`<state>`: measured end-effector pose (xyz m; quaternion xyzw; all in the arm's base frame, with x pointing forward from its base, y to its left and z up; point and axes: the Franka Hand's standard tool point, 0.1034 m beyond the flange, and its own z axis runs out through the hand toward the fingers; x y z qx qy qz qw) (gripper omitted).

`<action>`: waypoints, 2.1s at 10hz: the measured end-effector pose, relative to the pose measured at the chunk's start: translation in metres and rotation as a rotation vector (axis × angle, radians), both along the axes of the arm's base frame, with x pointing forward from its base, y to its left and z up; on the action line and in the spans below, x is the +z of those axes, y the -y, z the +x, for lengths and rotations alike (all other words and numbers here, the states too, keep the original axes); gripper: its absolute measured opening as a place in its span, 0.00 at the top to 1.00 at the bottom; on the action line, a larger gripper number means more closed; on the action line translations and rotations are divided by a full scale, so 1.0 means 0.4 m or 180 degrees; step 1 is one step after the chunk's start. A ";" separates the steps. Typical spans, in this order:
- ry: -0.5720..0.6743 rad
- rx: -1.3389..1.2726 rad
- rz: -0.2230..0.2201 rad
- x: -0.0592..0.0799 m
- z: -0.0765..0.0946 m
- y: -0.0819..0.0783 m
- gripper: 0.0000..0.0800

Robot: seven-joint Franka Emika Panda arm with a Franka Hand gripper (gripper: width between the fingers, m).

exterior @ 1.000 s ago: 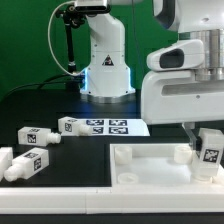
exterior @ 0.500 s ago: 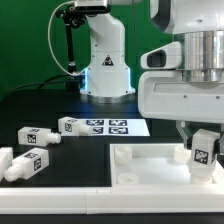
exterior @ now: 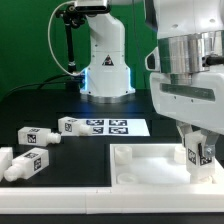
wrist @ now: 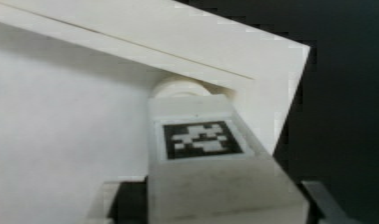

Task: Assemble one leg

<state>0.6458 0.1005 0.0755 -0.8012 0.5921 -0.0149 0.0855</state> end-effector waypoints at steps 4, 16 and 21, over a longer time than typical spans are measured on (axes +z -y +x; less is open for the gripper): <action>0.0192 0.1950 -0.0319 0.005 -0.001 -0.027 0.23; 0.0278 0.3182 -0.0582 0.006 0.001 -0.022 0.64; 0.0116 0.1207 -0.0420 0.003 -0.006 -0.009 0.64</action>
Offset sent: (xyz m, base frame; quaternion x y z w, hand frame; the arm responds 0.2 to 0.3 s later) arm 0.0007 0.0235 0.0050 -0.0257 -0.0573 -0.4996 0.8640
